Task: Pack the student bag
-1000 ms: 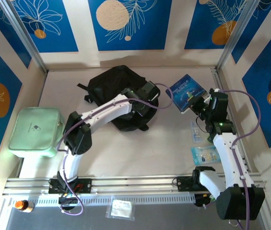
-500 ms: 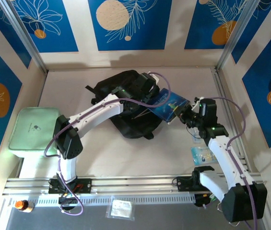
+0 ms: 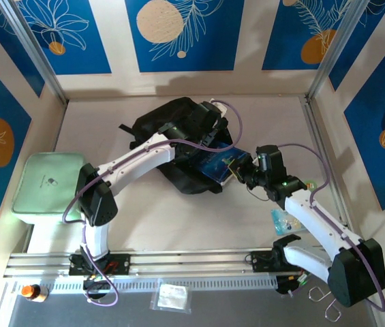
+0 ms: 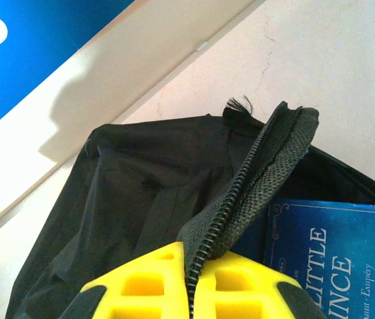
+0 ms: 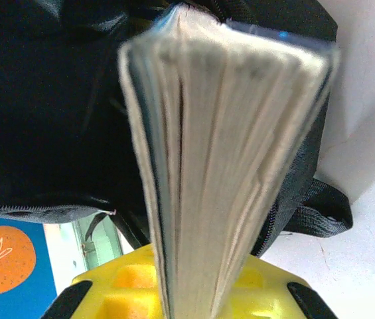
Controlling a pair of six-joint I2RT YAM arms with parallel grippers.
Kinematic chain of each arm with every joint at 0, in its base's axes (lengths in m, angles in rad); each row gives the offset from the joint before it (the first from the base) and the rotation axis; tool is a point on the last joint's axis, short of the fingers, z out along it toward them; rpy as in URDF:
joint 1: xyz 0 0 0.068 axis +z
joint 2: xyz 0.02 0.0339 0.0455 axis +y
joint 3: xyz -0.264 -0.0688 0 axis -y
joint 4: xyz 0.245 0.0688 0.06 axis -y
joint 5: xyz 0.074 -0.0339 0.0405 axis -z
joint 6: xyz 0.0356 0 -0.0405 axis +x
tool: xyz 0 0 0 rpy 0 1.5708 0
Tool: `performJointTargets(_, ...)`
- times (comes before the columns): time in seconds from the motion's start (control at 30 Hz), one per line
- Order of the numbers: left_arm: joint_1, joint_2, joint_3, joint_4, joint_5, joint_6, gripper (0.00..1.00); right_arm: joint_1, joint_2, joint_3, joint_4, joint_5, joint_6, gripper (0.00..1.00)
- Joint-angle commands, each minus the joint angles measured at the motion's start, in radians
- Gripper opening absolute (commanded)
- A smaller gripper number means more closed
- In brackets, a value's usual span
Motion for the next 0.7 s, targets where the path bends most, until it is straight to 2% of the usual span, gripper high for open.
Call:
performJointTargets(0.0, 0.003, -0.053, 0.010, 0.096, 0.013, 0.001, 0.00, 0.009, 0.013, 0.055, 0.097, -0.002, 0.011, 0.06)
performJointTargets(0.2, 0.003, -0.070, -0.015, 0.103, 0.028, -0.002, 0.00, 0.021, 0.042, 0.074, 0.118, 0.004, -0.009, 0.06)
performJointTargets(0.4, 0.002, -0.069, -0.020, 0.100, 0.029, -0.002, 0.01, 0.055, -0.024, 0.077, 0.040, 0.144, -0.040, 0.06)
performJointTargets(0.47, 0.003, -0.067, -0.021, 0.099, 0.025, -0.004, 0.01, 0.056, -0.047, 0.070, 0.035, 0.155, -0.048, 0.06)
performJointTargets(0.67, 0.003, -0.070, -0.021, 0.112, 0.023, -0.001, 0.01, 0.058, -0.007, 0.069, 0.120, 0.039, -0.041, 0.06)
